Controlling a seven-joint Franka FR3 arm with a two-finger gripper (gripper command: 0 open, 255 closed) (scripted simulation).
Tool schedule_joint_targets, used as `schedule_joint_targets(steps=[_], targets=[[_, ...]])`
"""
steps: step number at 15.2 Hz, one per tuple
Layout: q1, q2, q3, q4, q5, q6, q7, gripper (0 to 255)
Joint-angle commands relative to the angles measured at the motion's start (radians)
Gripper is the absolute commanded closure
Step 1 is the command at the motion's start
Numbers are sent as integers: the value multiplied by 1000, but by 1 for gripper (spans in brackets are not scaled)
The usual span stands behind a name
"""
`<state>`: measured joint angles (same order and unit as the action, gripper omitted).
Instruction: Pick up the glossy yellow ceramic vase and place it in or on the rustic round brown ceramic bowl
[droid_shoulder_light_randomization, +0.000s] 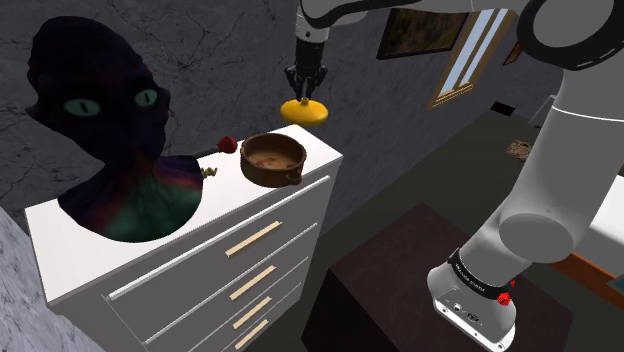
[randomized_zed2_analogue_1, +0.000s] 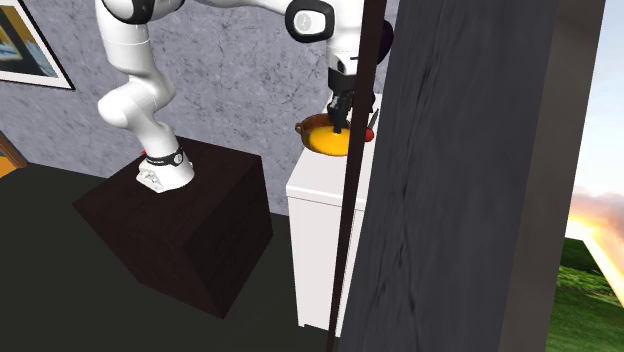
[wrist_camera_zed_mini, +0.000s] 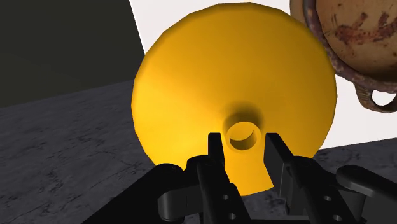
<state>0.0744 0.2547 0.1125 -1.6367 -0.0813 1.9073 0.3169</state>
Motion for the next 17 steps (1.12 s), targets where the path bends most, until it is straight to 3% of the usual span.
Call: schedule_joint_targets(steps=[1, 8, 17], targets=[[0, -1, 0, 30, 1, -31, -2, 255], [2, -5, 1, 113, 3, -118, -7, 255], [112, -83, 74, 81, -3, -174, 174, 255]])
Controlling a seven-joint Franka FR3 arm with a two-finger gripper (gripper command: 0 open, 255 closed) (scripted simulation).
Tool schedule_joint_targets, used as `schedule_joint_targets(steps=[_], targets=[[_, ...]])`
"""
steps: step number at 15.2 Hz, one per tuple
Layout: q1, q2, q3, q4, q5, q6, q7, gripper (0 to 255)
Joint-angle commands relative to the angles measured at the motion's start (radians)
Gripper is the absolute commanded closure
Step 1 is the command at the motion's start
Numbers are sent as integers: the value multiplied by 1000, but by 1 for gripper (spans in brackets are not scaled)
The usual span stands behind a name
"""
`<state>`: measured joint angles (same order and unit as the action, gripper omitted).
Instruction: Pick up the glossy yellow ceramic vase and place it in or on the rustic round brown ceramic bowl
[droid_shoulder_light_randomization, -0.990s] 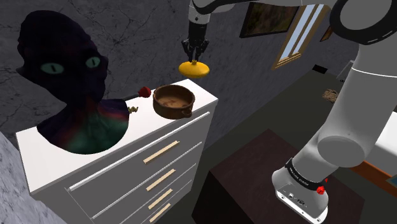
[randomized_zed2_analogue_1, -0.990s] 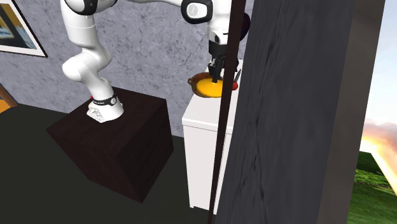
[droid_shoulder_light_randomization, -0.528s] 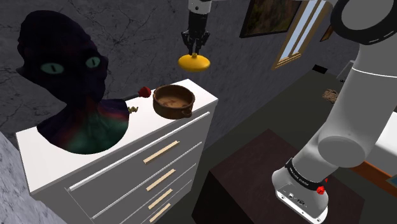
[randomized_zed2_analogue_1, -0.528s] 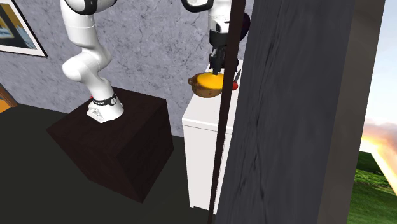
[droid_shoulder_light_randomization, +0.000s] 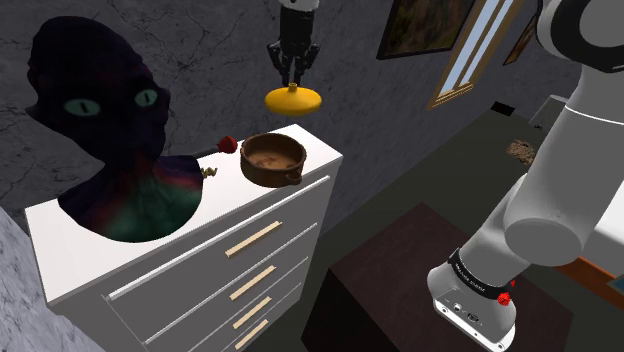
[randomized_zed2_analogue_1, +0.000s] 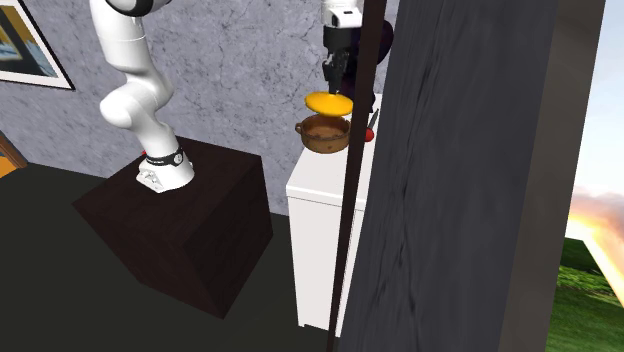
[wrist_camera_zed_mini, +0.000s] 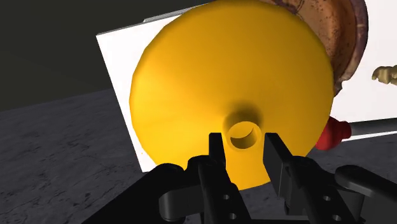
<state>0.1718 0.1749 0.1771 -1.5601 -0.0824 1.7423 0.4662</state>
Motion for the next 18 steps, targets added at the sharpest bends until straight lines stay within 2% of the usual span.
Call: schedule_joint_targets(steps=[1, 5, 18], targets=[[27, -7, 19, 8, -2, -17, 46, 255], [79, -11, 56, 34, -7, -54, 132, 255], [74, -13, 53, -143, -10, 121, 141, 255]])
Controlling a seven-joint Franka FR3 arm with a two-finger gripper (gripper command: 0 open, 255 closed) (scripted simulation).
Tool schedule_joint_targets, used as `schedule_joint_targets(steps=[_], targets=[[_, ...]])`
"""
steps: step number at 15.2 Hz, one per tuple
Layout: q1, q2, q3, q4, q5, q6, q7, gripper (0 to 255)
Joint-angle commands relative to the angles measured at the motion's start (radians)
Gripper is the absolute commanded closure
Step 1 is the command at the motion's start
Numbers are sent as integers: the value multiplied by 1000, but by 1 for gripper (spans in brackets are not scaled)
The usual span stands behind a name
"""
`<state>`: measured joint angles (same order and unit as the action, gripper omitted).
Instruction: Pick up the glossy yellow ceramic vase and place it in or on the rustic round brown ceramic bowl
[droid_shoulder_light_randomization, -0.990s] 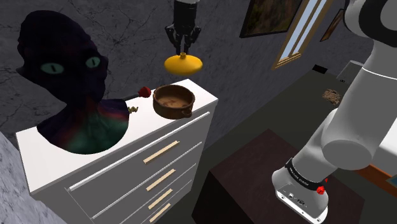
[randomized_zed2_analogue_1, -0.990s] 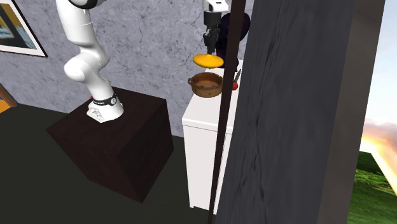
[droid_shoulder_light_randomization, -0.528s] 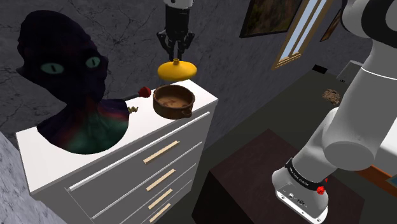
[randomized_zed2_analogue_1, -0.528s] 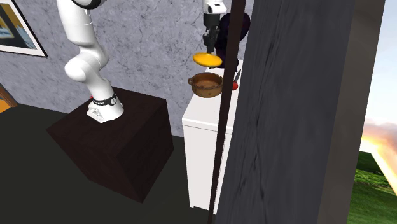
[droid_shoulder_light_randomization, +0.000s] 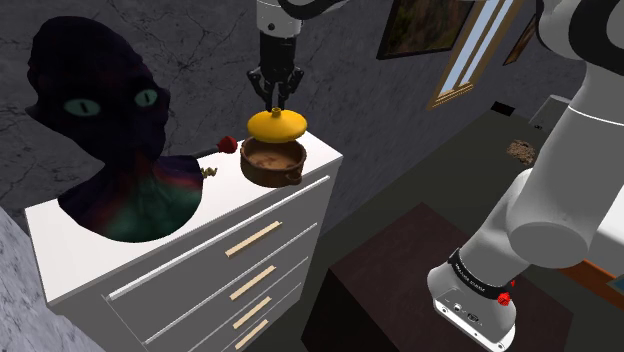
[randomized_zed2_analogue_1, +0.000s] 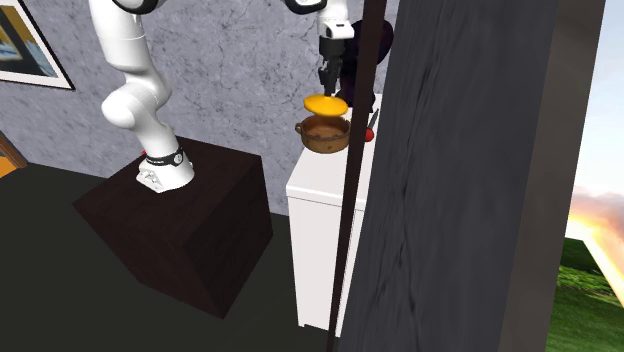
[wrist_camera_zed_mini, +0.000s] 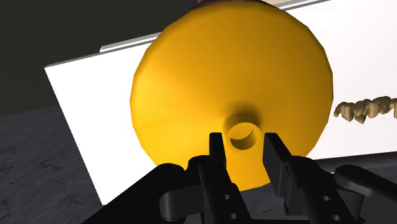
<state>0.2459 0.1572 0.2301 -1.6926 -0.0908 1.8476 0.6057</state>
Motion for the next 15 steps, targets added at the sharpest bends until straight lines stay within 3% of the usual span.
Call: schedule_joint_targets(steps=[1, 9, 15], targets=[[0, 6, 0, -22, -2, 29, 3, 255], [0, 25, -2, -103, -10, 128, 12, 255], [0, 25, -2, -103, -10, 128, 12, 255]])
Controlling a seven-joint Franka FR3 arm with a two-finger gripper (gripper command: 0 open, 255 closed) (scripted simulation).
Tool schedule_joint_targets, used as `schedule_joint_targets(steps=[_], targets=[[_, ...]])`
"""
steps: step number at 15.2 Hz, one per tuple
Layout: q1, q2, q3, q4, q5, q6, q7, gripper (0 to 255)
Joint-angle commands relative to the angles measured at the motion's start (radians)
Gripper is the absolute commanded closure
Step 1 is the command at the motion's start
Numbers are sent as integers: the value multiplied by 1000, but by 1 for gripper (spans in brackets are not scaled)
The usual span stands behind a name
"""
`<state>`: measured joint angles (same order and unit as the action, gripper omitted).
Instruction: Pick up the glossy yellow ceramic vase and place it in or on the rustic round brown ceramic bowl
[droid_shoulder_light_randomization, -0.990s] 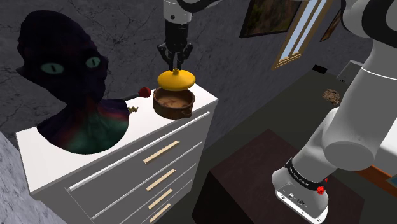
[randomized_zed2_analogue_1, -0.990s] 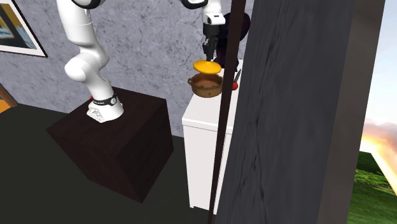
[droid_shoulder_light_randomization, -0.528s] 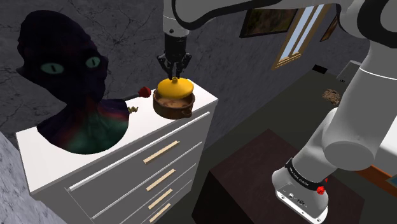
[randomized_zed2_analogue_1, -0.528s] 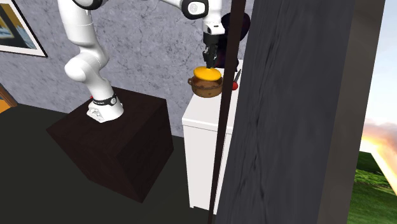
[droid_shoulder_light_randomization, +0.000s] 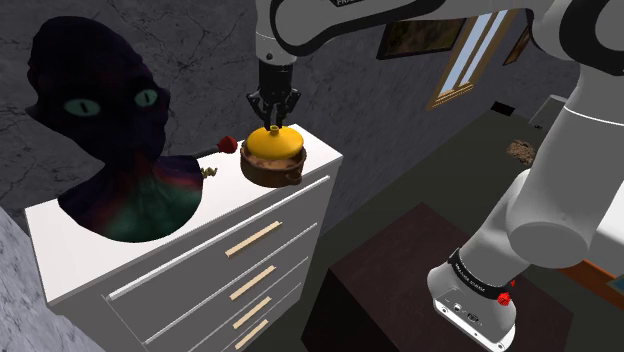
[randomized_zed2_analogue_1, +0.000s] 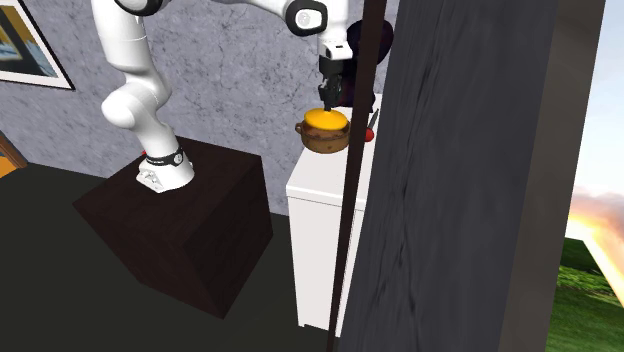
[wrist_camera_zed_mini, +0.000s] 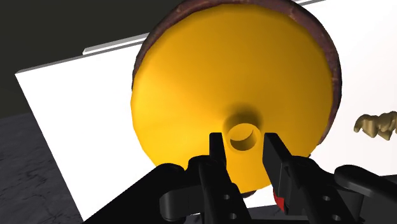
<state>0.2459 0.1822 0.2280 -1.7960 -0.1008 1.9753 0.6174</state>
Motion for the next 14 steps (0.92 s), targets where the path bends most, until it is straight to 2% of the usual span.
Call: schedule_joint_targets(steps=[1, 2, 3, 8, 12, 14], targets=[[0, 0, 0, 0, 0, 0, 0, 255], [0, 0, 0, 0, 0, 0, 0, 255], [0, 0, 0, 0, 0, 0, 0, 0], [0, 0, 0, 0, 0, 0, 0, 0], [3, -22, 4, 99, 9, -120, -6, 0], [3, -22, 4, 99, 9, -120, -6, 0]])
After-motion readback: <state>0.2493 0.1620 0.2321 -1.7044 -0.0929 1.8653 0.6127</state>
